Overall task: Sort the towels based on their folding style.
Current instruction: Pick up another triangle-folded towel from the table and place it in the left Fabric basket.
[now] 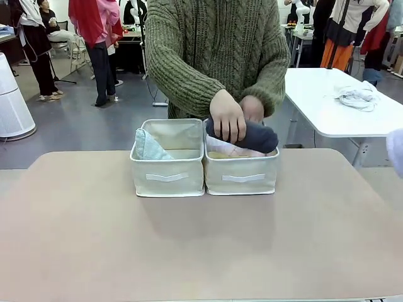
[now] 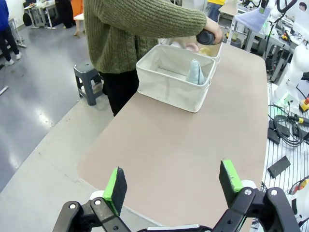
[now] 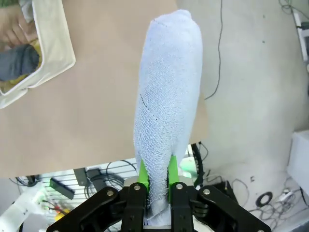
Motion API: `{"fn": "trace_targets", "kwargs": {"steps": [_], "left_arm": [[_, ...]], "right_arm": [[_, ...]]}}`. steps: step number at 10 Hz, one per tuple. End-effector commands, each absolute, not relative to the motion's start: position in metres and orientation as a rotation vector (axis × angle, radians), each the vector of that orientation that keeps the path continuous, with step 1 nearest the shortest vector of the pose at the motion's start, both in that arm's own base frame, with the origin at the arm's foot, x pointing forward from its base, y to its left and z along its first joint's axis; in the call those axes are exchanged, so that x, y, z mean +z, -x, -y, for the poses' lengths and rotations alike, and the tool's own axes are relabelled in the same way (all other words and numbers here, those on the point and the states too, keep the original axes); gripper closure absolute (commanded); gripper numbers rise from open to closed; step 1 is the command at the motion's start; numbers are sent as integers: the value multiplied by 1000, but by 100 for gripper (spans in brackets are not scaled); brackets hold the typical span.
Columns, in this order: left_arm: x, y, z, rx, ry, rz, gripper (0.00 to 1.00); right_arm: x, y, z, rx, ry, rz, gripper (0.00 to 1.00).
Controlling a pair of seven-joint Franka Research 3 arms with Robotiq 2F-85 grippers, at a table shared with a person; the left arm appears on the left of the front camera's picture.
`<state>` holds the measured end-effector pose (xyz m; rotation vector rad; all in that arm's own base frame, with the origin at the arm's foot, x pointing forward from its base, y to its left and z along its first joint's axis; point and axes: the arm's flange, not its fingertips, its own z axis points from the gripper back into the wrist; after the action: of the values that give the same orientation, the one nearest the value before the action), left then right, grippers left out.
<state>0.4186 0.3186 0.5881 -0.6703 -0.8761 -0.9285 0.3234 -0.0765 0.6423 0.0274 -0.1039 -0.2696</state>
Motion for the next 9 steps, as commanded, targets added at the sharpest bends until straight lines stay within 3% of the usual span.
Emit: {"fn": "trace_targets", "kwargs": {"steps": [1,9], "left_arm": [[589,-417,-318,-933,668,881,0],[589,-417,-318,-933,668,881,0]], "right_arm": [[637,-321,75,-270,-27,127,92],[642,-323,77,-270,-27,104,92]]}}
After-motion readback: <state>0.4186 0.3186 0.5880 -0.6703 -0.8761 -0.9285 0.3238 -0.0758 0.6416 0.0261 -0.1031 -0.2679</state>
